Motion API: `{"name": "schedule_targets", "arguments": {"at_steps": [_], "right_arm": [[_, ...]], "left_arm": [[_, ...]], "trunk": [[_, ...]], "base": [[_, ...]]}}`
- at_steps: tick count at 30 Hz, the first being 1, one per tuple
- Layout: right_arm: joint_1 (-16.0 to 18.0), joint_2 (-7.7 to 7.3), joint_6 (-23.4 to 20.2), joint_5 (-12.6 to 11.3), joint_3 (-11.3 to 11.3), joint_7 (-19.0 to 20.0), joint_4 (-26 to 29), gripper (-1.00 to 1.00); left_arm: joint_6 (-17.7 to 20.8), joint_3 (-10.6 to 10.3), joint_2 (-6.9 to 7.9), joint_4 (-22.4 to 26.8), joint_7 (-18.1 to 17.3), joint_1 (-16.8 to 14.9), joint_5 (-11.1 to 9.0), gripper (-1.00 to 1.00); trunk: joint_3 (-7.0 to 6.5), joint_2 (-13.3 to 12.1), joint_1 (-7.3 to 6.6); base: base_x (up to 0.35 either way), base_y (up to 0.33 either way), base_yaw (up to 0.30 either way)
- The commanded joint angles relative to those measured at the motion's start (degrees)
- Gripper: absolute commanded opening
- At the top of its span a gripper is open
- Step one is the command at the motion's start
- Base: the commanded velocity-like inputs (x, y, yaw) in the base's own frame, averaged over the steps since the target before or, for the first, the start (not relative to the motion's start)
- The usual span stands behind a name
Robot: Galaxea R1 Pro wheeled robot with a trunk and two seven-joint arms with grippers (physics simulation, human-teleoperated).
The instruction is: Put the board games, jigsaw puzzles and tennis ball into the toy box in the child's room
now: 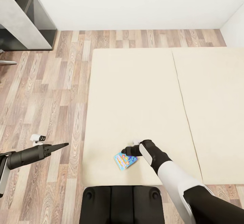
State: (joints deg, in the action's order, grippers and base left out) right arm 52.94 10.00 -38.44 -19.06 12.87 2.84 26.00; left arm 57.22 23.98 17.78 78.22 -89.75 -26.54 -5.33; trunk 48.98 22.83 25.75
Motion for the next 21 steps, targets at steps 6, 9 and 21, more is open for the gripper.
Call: {"name": "schedule_targets", "arguments": {"at_steps": [6, 9, 21], "right_arm": [[0.0, 0.0, -0.2, 0.3, 0.0, 0.2, 0.0, 1.0], [0.0, 0.0, -0.2, 0.3, 0.0, 0.2, 0.0, 1.0], [0.0, 0.0, -0.2, 0.3, 0.0, 0.2, 0.0, 1.0]], "left_arm": [[0.6, 0.0, 0.02, 0.0, -0.2, 0.0, 0.1, 1.0], [0.6, 0.0, 0.02, 0.0, -0.2, 0.0, 0.1, 1.0], [0.6, 0.0, 0.02, 0.0, -0.2, 0.0, 0.1, 1.0]], "trunk": [[0.06, 0.1, 0.03], [0.06, 0.1, 0.03], [0.06, 0.1, 0.03]], "base": [[0.0, 0.0, 0.0], [0.0, 0.0, 0.0], [-0.008, 0.014, 0.0]]}}
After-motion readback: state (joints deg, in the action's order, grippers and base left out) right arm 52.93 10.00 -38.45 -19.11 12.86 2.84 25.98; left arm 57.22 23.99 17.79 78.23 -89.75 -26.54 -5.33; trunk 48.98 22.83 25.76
